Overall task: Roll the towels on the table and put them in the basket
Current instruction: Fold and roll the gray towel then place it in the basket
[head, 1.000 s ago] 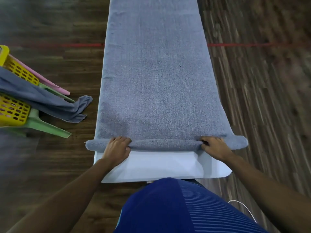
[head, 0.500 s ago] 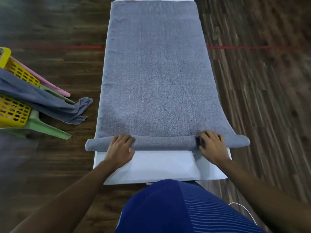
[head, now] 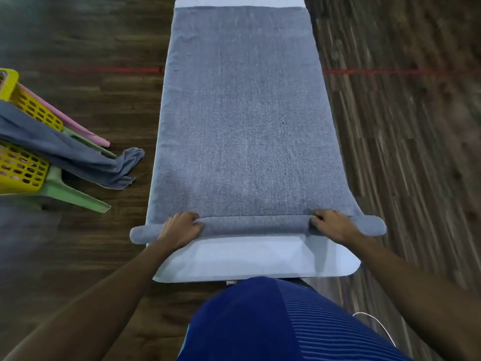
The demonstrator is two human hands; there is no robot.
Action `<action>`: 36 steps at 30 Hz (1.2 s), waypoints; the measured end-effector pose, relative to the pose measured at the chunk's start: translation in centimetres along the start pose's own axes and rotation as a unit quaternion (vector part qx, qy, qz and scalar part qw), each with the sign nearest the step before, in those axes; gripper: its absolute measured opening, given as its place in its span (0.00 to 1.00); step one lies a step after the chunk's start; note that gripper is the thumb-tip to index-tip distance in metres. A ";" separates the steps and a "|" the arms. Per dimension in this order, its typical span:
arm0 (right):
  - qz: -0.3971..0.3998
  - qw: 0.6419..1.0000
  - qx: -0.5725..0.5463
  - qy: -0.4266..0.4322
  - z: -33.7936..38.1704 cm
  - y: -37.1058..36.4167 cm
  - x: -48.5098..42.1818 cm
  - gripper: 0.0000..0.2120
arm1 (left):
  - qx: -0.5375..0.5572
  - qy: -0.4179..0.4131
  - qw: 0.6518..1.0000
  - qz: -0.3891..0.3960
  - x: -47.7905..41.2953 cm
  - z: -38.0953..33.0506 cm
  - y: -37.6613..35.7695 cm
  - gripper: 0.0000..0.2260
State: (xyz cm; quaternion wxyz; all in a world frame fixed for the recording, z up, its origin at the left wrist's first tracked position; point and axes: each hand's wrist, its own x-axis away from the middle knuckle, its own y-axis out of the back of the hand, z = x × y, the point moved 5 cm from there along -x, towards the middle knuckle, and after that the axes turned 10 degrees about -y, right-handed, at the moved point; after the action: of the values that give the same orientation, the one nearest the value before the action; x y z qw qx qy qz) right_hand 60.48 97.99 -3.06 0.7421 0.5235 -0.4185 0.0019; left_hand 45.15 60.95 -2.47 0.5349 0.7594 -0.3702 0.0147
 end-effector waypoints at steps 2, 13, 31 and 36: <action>-0.079 0.997 0.009 0.008 -0.2 0.5 -0.1 0.16 | 0.000 -0.016 0.998 -0.061 -0.3 0.2 0.4 0.04; -0.188 0.977 0.042 0.088 0.9 -2.1 1.9 0.23 | -0.163 -0.140 0.974 -0.076 1.2 0.2 -2.1 0.24; -0.169 0.982 0.009 0.085 1.2 0.5 1.0 0.21 | -0.109 -0.172 0.967 -0.153 0.8 -1.2 -0.2 0.17; -0.170 0.975 0.071 0.127 1.1 -2.2 1.7 0.25 | -0.183 -0.185 0.962 -0.080 1.5 -0.7 -2.3 0.24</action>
State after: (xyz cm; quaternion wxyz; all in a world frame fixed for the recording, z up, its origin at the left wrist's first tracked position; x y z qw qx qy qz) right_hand 61.93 95.41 -3.63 0.7399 0.6334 -0.2249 -0.0280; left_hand 47.79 61.06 -3.40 0.5866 0.6652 -0.3967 -0.2367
